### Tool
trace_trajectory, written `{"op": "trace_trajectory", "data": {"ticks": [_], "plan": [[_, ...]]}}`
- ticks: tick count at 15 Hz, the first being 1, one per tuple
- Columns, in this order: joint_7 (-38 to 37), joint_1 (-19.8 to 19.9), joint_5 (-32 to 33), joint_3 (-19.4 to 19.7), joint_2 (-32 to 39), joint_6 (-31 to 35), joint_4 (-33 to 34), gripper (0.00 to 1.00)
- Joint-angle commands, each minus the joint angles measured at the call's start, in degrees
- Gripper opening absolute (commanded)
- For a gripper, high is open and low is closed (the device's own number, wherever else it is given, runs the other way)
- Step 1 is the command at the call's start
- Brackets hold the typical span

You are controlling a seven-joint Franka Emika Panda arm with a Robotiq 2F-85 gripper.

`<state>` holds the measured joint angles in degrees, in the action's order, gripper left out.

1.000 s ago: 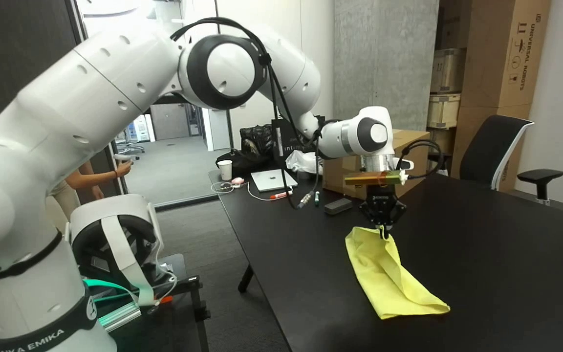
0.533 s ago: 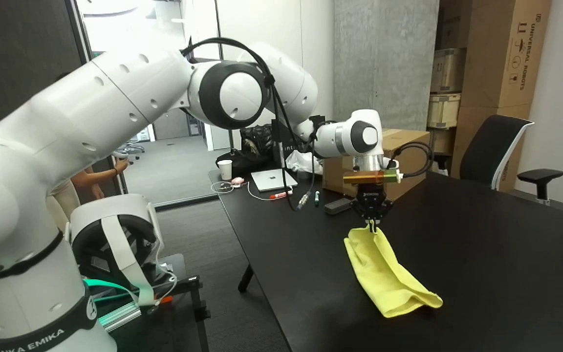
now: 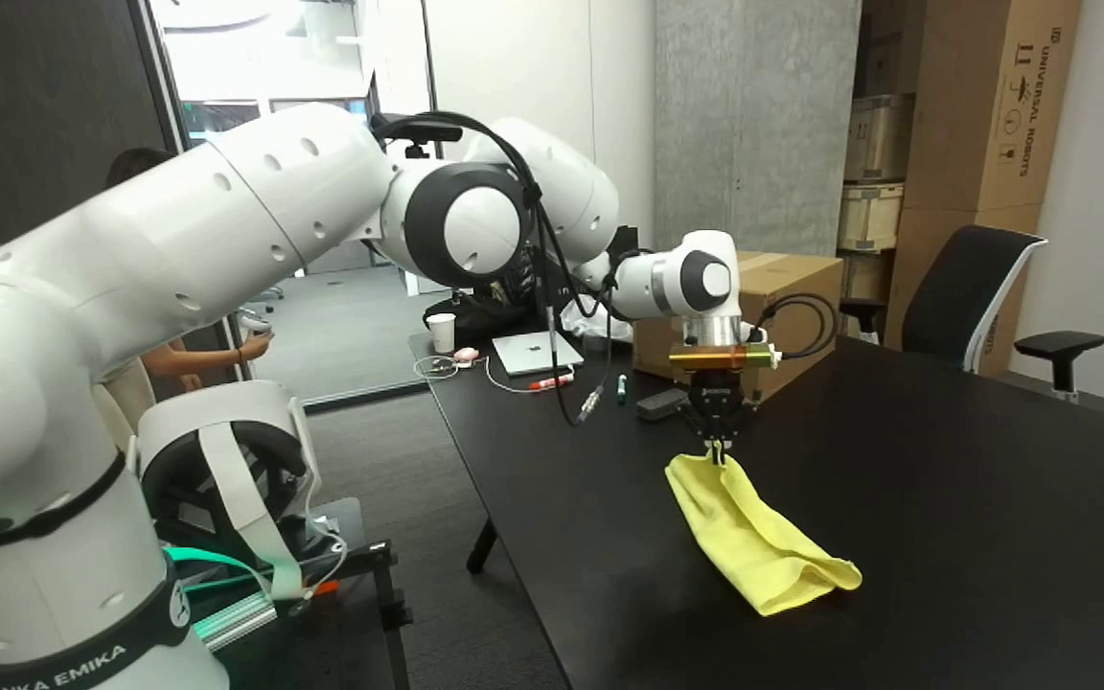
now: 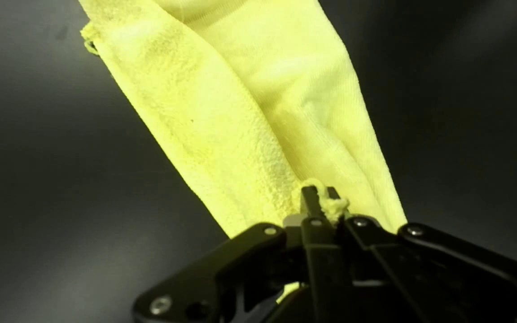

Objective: Fold the towel in half

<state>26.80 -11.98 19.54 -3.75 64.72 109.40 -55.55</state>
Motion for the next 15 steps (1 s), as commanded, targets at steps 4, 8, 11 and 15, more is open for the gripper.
{"op": "trace_trajectory", "data": {"ticks": [4, 8, 11, 15], "plan": [[1.0, 2.4, -2.5, 0.8, 8.7, -8.0, 17.1, 0.05], [0.6, 2.4, -5.8, 0.4, 9.4, -9.3, 20.5, 0.07], [-0.1, 1.8, -8.9, -1.1, 10.9, -8.5, 23.5, 0.08], [-6.1, 2.2, -14.0, -3.6, 12.0, -4.3, 24.8, 0.09]]}}
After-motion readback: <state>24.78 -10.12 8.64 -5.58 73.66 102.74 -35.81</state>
